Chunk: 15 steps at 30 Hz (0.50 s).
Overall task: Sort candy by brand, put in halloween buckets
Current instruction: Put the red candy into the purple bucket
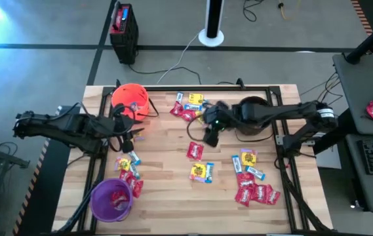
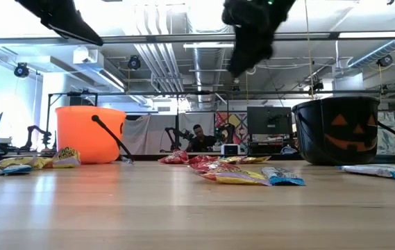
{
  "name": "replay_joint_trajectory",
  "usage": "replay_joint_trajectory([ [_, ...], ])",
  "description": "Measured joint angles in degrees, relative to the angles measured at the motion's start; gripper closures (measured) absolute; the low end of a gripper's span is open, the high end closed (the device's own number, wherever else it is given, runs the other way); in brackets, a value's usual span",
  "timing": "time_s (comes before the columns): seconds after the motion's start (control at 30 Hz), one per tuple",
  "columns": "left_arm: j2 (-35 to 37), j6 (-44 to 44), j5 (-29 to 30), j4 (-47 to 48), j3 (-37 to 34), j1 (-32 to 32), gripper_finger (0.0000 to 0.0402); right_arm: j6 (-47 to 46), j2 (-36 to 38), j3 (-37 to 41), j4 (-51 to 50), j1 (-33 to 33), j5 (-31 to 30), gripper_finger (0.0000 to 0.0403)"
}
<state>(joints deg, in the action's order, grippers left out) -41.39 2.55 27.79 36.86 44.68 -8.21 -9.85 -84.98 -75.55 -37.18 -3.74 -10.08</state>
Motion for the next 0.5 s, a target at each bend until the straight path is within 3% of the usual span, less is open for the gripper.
replay_joint_trajectory([
  [0.17,0.00,-0.02,0.02,-0.09,-0.52,0.00,0.0297,5.72,-4.56,5.08,14.01,0.12,8.89,0.0213],
  [0.5,0.26,-1.39,0.08,-0.90,-0.45,0.00,0.0297,5.73,-16.91,11.36,22.91,0.12,8.56,0.0213],
])
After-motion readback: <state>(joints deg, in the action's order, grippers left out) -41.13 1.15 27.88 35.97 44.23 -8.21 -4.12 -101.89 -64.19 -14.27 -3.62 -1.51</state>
